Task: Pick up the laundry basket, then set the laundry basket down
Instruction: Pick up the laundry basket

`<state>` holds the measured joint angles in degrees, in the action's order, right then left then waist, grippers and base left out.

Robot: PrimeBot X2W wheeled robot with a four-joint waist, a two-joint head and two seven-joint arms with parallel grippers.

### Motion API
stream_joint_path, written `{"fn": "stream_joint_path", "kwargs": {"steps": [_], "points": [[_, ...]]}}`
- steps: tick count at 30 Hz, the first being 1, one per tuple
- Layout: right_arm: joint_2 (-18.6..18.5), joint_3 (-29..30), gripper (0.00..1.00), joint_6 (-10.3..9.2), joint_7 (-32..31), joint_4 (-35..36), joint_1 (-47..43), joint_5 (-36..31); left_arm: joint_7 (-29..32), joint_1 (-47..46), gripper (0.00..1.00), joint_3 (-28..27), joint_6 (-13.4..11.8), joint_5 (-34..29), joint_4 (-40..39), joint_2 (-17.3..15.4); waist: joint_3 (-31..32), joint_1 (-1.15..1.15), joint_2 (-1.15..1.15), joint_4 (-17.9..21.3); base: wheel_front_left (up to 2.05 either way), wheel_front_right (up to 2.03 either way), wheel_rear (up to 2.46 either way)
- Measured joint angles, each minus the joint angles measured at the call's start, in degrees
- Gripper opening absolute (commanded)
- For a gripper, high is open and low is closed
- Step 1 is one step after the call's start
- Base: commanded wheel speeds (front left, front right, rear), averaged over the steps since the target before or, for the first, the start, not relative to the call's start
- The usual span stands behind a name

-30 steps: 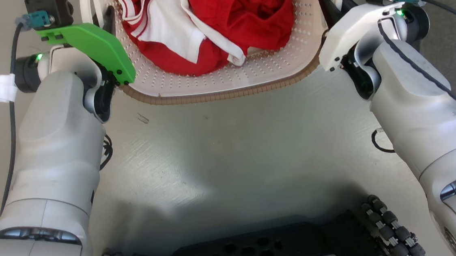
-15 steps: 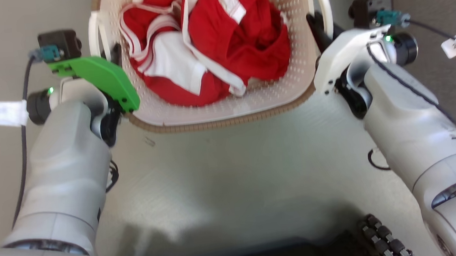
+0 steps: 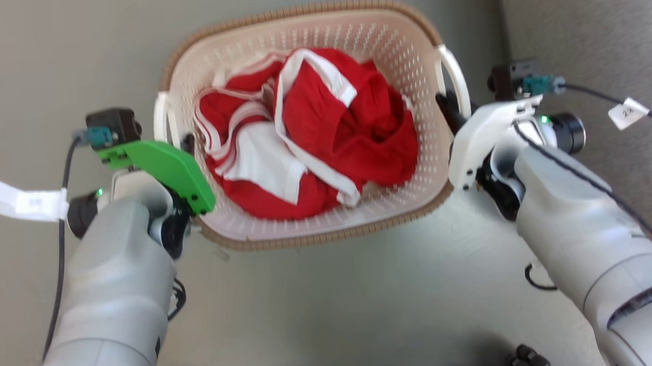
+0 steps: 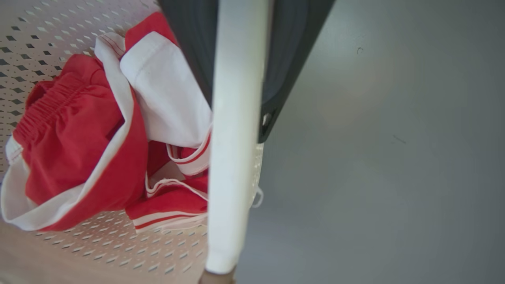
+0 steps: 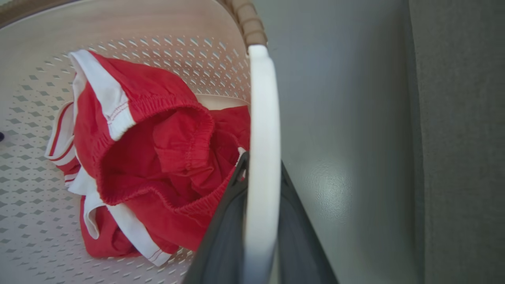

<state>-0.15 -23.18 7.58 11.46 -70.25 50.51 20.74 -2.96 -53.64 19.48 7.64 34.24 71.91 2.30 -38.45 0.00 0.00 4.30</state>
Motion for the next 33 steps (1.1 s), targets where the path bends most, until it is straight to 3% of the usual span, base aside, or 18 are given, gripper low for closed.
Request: {"fn": "stream_joint_path", "kwargs": {"steps": [33], "points": [[0.5,-5.9,0.00,0.46,-12.8,0.0,-14.0,8.2,13.0,15.2,0.00,1.0,0.4,8.0,1.6,0.3,26.9,-0.01,0.00,0.4,0.00,0.00,0.00]]}}
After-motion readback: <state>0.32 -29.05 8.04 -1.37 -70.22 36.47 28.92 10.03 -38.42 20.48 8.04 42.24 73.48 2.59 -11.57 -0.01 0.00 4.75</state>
